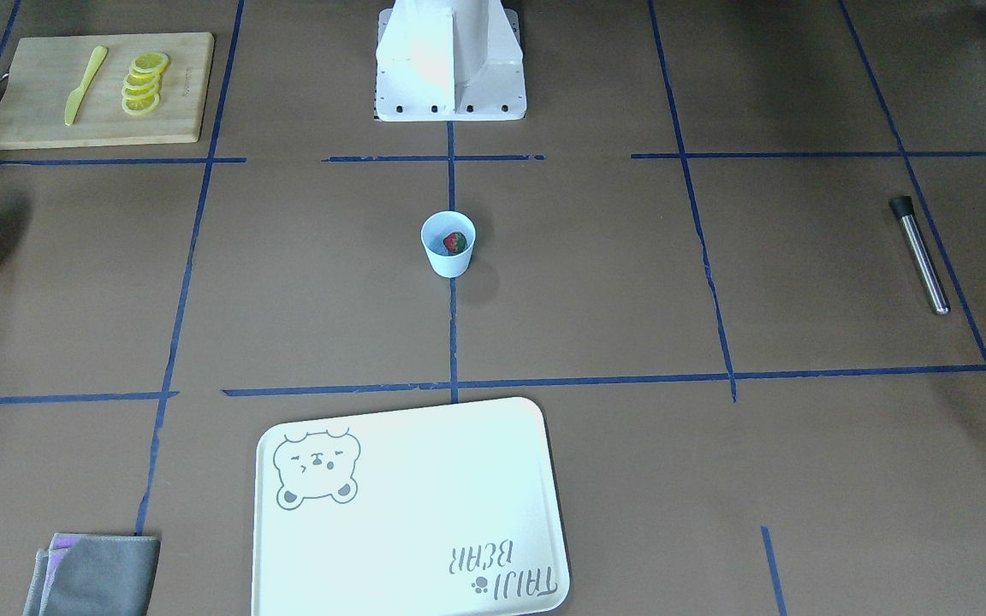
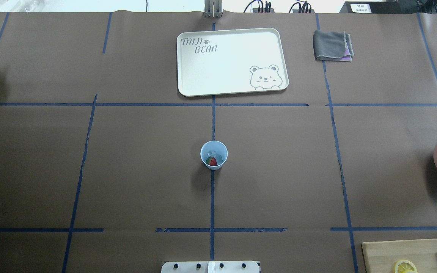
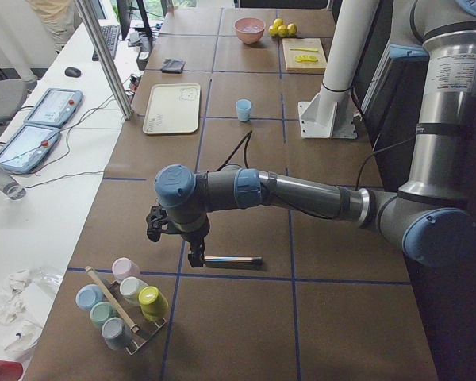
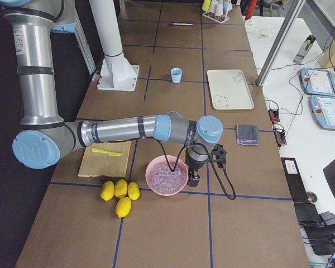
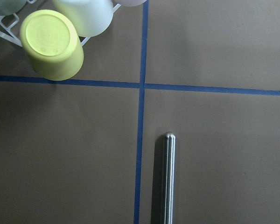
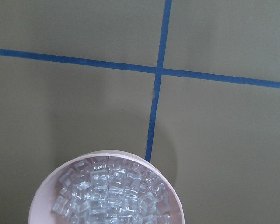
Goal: Mash ice and strawberries in cup
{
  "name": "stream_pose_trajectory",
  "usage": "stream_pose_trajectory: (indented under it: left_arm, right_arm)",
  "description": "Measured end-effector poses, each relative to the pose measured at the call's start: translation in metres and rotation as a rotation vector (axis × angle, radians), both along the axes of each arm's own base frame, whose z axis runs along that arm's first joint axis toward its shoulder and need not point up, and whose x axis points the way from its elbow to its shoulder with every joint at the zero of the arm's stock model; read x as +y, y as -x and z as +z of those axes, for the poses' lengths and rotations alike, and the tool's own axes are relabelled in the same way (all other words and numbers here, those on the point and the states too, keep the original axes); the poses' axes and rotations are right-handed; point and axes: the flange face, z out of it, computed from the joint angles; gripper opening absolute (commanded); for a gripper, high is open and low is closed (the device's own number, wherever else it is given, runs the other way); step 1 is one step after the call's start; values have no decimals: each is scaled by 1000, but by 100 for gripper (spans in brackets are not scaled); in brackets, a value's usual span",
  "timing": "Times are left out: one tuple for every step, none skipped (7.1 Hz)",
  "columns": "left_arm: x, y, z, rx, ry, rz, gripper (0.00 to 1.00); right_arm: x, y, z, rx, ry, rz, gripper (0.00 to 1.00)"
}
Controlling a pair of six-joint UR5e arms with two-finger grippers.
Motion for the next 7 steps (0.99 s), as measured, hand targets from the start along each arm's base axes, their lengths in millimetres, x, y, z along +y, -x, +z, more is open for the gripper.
stream_pose_trajectory:
  left_arm:
    - [2,0,-4,0,0,-7,100]
    - [2,0,-9,-2,-4,-13,100]
    - [1,-2,-14,-6,-17,-9,100]
    - [3,-6,-19,-10,-30,-1,100]
    - [8,-8,-24,-10,-46,4,100]
    - [16,-11,-29,-8,-59,8,100]
    - [25,-14,-29,-8,-60,14,100]
  right_arm:
    - [0,0,0,0,0,1,100]
    - [-1,0,0,1,-1,1,100]
    - [-1,0,-1,1,-2,1,100]
    - [-1,0,0,0,0,1,100]
    - [0,0,0,0,1,1,100]
    - [1,0,1,-1,3,2,100]
    - [1,0,2,-2,5,2,100]
